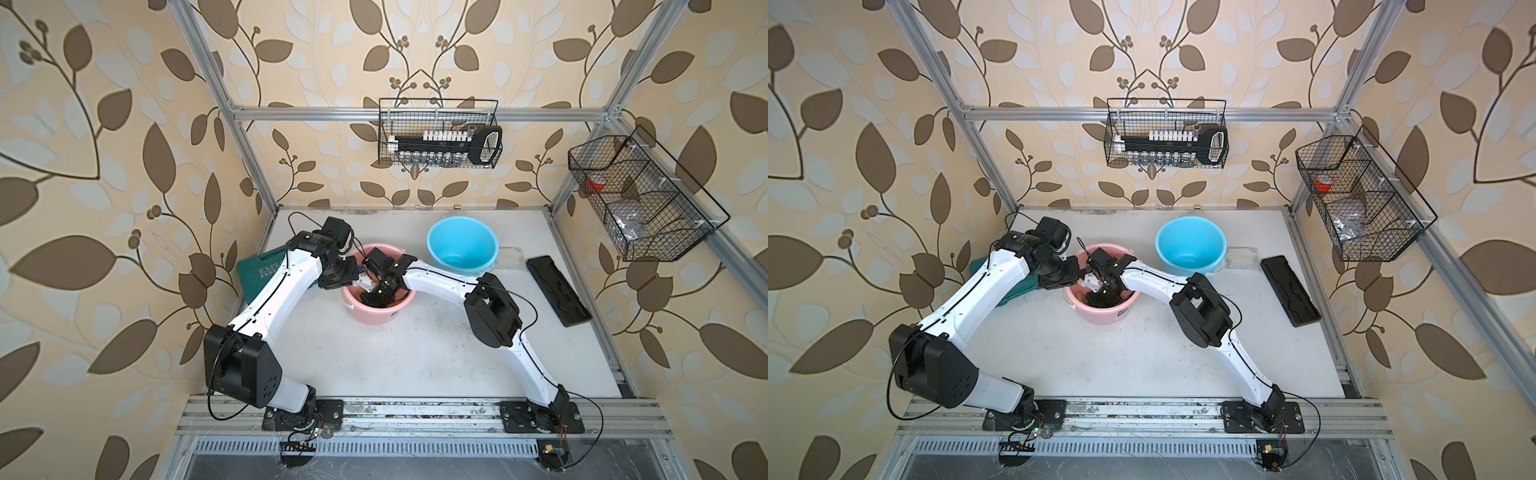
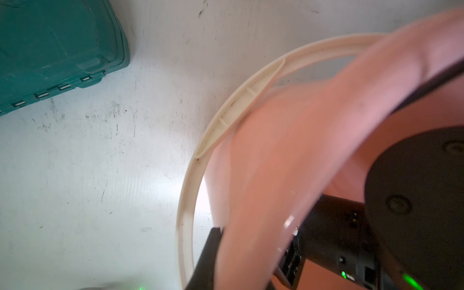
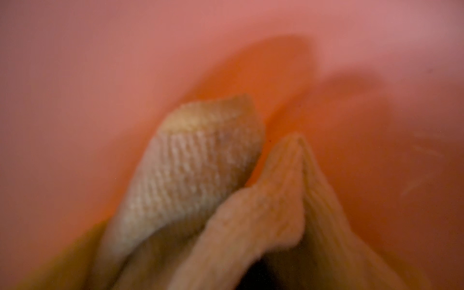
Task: Wipe the inside of the bucket with a cloth
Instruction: Wipe the dirt from the inside of the bucket.
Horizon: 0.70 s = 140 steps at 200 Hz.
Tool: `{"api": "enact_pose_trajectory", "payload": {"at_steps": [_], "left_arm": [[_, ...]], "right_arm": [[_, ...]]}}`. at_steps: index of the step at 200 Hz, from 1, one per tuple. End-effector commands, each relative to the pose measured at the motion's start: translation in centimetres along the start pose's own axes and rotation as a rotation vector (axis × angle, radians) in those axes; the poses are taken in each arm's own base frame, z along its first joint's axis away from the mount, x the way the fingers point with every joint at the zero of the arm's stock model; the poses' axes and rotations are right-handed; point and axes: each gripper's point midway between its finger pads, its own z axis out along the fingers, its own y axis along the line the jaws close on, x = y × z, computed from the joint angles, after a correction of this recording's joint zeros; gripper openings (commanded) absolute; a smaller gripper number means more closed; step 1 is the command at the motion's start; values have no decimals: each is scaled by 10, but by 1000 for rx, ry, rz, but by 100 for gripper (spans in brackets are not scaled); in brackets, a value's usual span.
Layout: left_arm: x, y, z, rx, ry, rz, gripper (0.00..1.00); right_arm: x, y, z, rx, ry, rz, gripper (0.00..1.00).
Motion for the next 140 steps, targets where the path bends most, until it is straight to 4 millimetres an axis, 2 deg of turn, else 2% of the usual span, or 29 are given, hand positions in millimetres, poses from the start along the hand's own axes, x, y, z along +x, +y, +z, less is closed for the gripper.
{"api": "enact_pose_trajectory", "payload": {"at_steps": [1, 11, 30, 59, 83, 96, 116, 140], "left_arm": [[12, -36, 8, 151, 58, 61, 0], [11, -35, 8, 148, 54, 61, 0], [10, -32, 10, 145, 54, 52, 0], [10, -33, 11, 163, 59, 46, 0], [10, -35, 9, 172, 62, 42, 0], [9, -35, 6, 172, 58, 40, 0], [8, -35, 4, 172, 52, 39, 0], [8, -34, 4, 174, 54, 33, 0]], "right_arm": [[-13, 97, -42, -361, -82, -148, 0], [-13, 95, -54, -357, -110, -143, 0], [-17, 77, -80, -261, -185, -117, 0], [-21, 29, -103, 110, -247, -82, 0], [-17, -18, -105, 382, -181, -8, 0], [-14, -38, -104, 495, -158, 14, 0], [-7, -58, -103, 623, -145, 17, 0], [0, -76, -110, 766, -149, 8, 0]]}}
